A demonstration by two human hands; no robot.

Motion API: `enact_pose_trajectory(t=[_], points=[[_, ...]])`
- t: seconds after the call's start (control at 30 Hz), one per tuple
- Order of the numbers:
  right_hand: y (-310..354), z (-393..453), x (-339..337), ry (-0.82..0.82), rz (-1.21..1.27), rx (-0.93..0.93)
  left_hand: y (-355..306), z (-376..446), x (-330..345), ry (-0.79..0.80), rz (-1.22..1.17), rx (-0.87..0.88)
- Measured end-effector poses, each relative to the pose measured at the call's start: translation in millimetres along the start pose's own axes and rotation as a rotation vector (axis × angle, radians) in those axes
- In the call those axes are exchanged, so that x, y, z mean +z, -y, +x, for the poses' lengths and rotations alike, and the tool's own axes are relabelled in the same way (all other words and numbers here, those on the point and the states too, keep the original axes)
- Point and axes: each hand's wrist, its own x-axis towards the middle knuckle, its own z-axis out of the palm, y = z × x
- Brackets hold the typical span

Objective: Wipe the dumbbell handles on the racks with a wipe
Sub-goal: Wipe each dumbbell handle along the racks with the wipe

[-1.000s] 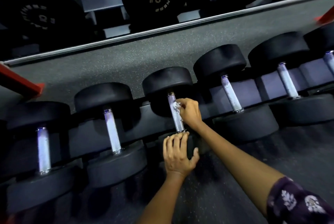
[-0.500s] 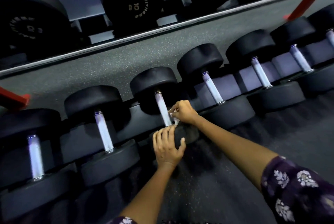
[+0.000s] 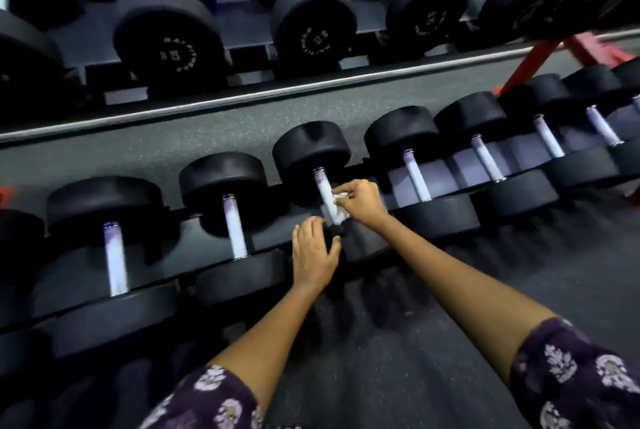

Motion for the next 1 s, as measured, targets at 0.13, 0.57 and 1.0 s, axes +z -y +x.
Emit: enact_pose_trajectory(t=[0.13, 0.57, 1.0], points=[[-2, 11, -2, -0.016, -0.004, -0.009, -23, 15, 18, 0.056, -0.126, -0.209], [-21, 73, 29, -0.087, 0.01, 0.141, -17, 36, 61, -0.086, -0.176, -0.336], [-38, 106, 53, 0.002, -0.109, -0.057, -21, 37, 65, -0.158, -0.214, -0.385]])
